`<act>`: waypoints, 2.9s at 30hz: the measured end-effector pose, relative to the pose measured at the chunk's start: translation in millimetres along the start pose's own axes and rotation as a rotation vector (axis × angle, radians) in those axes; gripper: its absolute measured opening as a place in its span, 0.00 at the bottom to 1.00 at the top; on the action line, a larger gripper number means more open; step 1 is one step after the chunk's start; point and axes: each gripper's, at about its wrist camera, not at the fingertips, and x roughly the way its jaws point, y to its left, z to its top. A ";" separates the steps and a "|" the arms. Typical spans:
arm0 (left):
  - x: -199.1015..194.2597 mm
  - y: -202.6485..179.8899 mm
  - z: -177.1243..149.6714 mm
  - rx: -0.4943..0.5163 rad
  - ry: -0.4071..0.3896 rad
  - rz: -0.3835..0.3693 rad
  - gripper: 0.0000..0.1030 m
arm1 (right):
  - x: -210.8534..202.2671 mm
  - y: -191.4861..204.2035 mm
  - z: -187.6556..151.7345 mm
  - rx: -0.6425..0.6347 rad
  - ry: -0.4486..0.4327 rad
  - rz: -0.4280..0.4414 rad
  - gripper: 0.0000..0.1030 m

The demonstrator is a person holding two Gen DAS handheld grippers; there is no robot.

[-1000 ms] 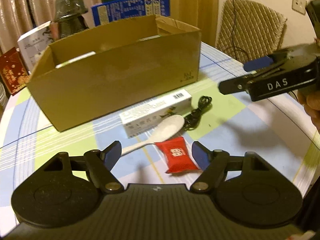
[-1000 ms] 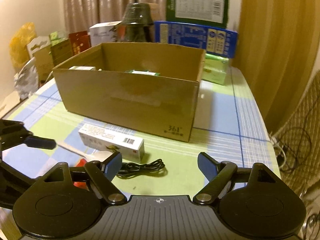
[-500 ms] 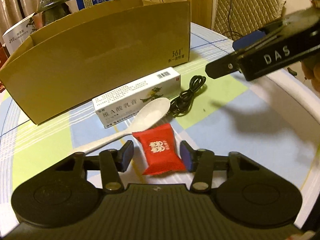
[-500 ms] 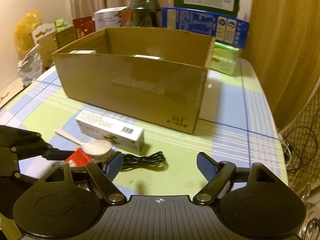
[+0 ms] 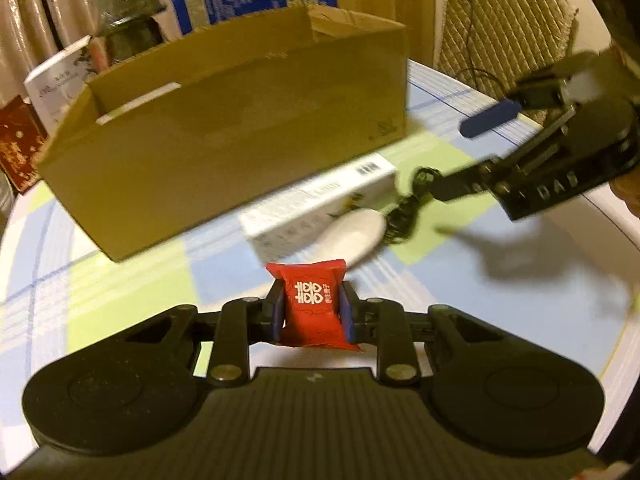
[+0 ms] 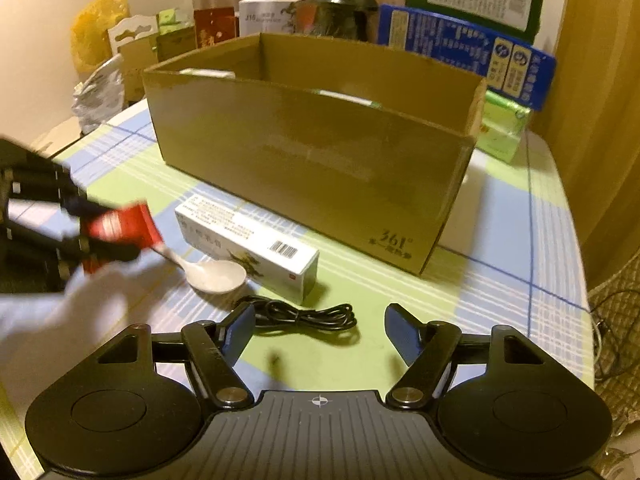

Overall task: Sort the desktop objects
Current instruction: 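Close left tool on the red candy packet while right tool reaches the black cable, then grasp the black USB cable with right tool while left tool holds the candy packet, then carry the candy packet with left tool while right tool carries the cable over the box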

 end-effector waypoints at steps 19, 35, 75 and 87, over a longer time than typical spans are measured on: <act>-2.6 31.8 10.7 -0.064 -0.036 -0.063 0.22 | 48.4 -4.7 1.7 -0.175 0.061 0.140 0.67; -4.8 24.5 13.5 -0.083 -0.042 -0.082 0.22 | 13.2 26.4 -6.9 -0.018 0.151 0.134 0.10; -37.7 59.6 55.6 -0.178 -0.135 0.001 0.22 | -55.6 42.6 79.8 0.259 -0.298 -0.127 0.10; -49.1 99.7 89.1 -0.264 -0.226 0.050 0.22 | -54.4 36.2 111.2 0.288 -0.371 -0.165 0.10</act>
